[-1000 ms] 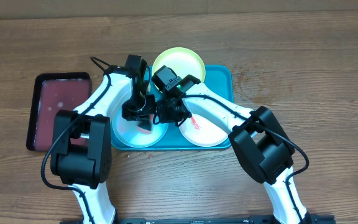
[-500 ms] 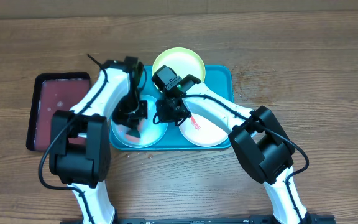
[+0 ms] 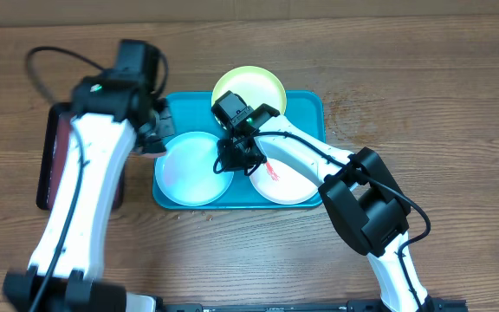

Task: Clean dirty plates on tray and stack at the side
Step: 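Lift the sponge with the left gripper and move it over the water tray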

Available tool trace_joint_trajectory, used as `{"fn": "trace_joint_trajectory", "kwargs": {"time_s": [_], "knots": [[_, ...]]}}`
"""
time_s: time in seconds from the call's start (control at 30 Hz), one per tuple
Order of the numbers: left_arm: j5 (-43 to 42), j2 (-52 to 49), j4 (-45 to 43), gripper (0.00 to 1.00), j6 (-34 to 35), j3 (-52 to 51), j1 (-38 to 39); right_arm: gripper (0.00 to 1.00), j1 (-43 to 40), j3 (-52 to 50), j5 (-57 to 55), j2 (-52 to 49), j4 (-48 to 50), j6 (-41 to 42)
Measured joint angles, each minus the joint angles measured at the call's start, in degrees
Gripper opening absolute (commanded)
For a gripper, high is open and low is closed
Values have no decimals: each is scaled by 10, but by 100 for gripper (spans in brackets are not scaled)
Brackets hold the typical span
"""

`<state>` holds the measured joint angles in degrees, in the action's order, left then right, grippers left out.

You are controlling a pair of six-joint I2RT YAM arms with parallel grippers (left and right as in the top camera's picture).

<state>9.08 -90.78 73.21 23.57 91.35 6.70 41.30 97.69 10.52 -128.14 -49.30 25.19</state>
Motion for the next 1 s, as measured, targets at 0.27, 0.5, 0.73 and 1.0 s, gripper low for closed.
{"fn": "trace_joint_trajectory", "kwargs": {"time_s": [0.27,0.5,0.73,1.0], "knots": [[14,39,63,4,3,2,-27,4,0,6,0,0,-10,-2],[24,39,63,4,3,-9,-58,4,1,60,-14,0,-71,-8],[26,39,64,4,4,-16,-147,4,5,143,-89,0,-155,-13],[-1,39,57,4,5,-41,-230,4,16,244,-222,0,-252,-21]]}}
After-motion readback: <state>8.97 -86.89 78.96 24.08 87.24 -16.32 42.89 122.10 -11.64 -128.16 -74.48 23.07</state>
